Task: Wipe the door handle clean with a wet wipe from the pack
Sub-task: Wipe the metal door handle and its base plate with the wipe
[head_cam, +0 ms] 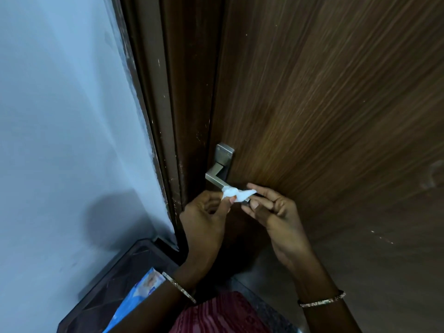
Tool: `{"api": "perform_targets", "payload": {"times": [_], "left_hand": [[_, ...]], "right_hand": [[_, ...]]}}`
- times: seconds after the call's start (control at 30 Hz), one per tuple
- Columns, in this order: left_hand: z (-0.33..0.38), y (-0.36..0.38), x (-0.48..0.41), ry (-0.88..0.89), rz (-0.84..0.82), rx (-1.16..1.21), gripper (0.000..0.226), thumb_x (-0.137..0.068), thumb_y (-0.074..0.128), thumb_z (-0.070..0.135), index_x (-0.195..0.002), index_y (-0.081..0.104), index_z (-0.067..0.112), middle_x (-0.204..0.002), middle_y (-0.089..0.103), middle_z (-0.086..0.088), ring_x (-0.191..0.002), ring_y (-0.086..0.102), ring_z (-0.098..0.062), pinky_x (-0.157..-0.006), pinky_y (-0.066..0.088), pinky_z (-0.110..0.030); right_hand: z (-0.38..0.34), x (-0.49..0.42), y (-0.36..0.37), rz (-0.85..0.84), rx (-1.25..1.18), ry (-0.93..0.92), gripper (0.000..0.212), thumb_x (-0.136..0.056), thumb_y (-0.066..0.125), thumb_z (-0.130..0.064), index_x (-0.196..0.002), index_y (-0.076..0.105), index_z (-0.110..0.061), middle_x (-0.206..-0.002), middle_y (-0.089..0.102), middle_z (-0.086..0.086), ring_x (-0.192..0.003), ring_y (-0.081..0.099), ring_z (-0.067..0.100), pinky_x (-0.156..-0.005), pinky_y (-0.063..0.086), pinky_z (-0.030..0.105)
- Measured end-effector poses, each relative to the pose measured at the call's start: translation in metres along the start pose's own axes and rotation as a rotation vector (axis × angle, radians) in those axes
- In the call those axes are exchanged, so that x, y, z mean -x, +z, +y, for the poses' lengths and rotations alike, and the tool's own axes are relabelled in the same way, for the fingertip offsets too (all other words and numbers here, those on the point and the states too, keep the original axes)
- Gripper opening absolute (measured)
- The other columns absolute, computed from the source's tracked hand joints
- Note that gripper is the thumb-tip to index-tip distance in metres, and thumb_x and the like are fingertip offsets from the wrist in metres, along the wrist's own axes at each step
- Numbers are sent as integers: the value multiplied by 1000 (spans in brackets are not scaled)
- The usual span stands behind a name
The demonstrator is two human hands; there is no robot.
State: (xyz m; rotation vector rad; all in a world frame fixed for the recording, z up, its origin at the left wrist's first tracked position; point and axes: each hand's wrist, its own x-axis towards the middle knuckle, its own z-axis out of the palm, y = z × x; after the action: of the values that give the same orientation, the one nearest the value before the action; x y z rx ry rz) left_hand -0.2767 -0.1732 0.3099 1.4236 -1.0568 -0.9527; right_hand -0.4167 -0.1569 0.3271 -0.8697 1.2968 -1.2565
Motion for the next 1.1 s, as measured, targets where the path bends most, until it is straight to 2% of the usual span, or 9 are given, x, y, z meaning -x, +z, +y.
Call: {"api": "perform_targets", "payload": {"times": [0.17,0.27,0.33,0.43,0.53,0.6,0.73,0.93,1.1], "left_hand": [[1,-16,-35,-63,138,75,15,-78,82,21,-91,78,15,-81,77,5,-74,75,-8,-70,60,-25],[2,-15,-39,-104,122,149,14,-80,80,15,-93,77,11,-86,78,0,-79,76,-11,-75,61,-30],[3,-11,-32,-116,111,163,9,-80,79,14,-89,77,13,-81,78,5,-76,75,-9,-73,61,-28],[4,-3,-14,-80,66,115,7,-80,79,15,-85,76,11,-66,73,19,-66,72,2,-64,57,-18],[-2,3,-2,-41,10,57,8,-79,81,21,-82,75,16,-69,74,15,-67,73,-1,-67,61,-31],[-4,5,3,-11,-35,38,8,-79,81,22,-81,75,19,-69,75,12,-67,73,-3,-67,61,-33],[0,7,15,73,-100,-10,6,-79,81,20,-79,75,18,-67,74,11,-64,70,2,-61,52,-15],[1,-5,-9,12,24,21,10,-78,81,18,-86,77,14,-69,72,15,-64,69,7,-60,50,-10],[1,-10,-27,-85,63,130,13,-79,80,18,-90,77,10,-78,76,3,-69,73,-3,-61,54,-12]], "right_hand": [[-3,2,-1,-30,31,-8,31,-97,53,8,-115,69,-12,-113,77,5,-114,70,18,-102,54,32],[-3,2,0,-28,37,-8,32,-96,55,8,-110,70,-16,-111,78,2,-113,70,17,-101,54,29],[-3,2,1,-21,53,-14,32,-96,55,8,-110,70,-17,-111,78,0,-112,70,15,-101,54,30],[-3,3,1,-25,73,-18,30,-96,56,6,-117,69,-12,-112,77,5,-113,70,15,-101,54,31],[-2,2,0,-20,70,-30,29,-97,55,6,-121,67,-6,-113,77,11,-114,70,20,-101,54,32],[-3,2,0,-29,71,-27,30,-97,55,7,-123,65,-4,-113,76,13,-113,70,21,-100,55,31],[-4,0,-2,-51,75,-32,33,-95,58,8,-126,63,0,-112,77,14,-111,72,23,-97,57,31],[-2,2,-1,-34,45,-35,31,-95,55,11,-120,67,-3,-113,76,12,-114,70,21,-101,54,29],[-3,3,1,-30,18,-37,32,-95,55,12,-118,67,-6,-113,77,7,-115,69,17,-102,52,29]]}}
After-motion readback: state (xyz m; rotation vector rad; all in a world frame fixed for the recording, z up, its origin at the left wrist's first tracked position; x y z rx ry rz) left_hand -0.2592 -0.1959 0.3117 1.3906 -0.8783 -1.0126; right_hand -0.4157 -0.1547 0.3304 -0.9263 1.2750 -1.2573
